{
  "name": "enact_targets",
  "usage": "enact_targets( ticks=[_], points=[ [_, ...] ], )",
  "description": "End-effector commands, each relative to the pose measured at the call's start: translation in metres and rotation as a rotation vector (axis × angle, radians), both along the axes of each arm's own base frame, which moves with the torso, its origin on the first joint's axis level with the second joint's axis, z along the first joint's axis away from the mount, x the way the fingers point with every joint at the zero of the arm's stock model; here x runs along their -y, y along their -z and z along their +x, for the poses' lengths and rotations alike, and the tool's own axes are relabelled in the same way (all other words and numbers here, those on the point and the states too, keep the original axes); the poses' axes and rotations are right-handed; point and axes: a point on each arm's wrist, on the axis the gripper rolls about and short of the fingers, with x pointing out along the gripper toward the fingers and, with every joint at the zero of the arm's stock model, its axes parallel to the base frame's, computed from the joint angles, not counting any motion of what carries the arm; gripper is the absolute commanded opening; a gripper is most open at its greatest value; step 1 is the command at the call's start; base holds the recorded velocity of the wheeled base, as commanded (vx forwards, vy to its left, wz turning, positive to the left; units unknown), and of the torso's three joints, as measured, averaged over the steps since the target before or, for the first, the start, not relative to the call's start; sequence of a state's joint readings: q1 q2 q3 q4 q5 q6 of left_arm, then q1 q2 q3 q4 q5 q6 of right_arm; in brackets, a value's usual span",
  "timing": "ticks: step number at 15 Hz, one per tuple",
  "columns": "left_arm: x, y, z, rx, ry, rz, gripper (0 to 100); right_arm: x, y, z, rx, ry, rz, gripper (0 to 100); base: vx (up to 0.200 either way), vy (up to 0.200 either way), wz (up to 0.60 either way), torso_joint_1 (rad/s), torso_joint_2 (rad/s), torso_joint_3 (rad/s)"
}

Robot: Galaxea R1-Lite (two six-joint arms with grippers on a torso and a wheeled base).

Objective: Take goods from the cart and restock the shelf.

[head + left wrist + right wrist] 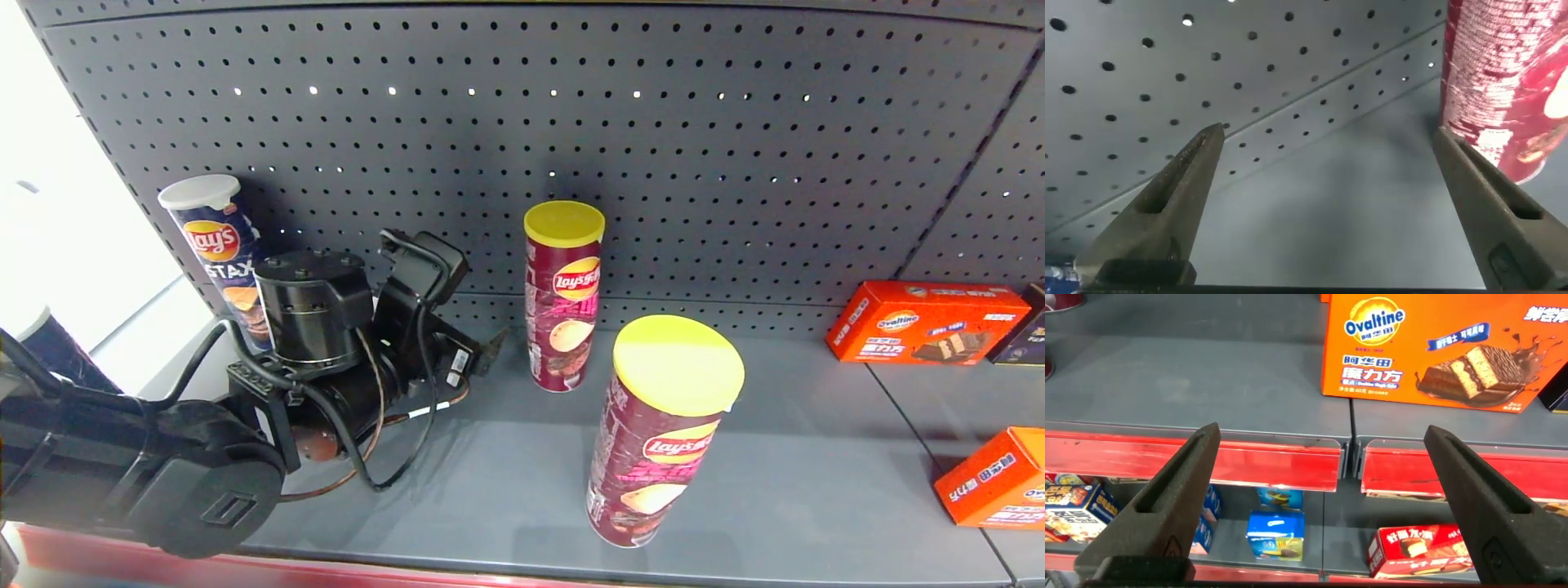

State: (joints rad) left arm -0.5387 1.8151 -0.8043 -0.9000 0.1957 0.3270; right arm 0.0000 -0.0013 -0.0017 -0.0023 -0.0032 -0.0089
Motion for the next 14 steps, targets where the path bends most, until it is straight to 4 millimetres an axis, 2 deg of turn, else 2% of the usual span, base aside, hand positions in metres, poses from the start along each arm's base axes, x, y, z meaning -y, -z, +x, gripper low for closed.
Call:
enact_targets(
  ticks=[1,11,14],
  points=[
    [0.004,0.006,0.007,-0.008,-0.001,0.007,100,0.0,0.0,0.0,-0.001,0.0,0.0,100,0.0,0.0,0.0,0.0,0.0,0.0],
    [0.031,0.012,0.025,-0.014,0.036,0.01,100,0.0,0.0,0.0,-0.001,0.0,0.0,100,0.0,0.0,0.0,0.0,0.0,0.0],
    [0.036,0.015,0.025,-0.019,0.048,0.012,100,0.0,0.0,0.0,-0.001,0.0,0.0,100,0.0,0.0,0.0,0.0,0.0,0.0]
  ],
)
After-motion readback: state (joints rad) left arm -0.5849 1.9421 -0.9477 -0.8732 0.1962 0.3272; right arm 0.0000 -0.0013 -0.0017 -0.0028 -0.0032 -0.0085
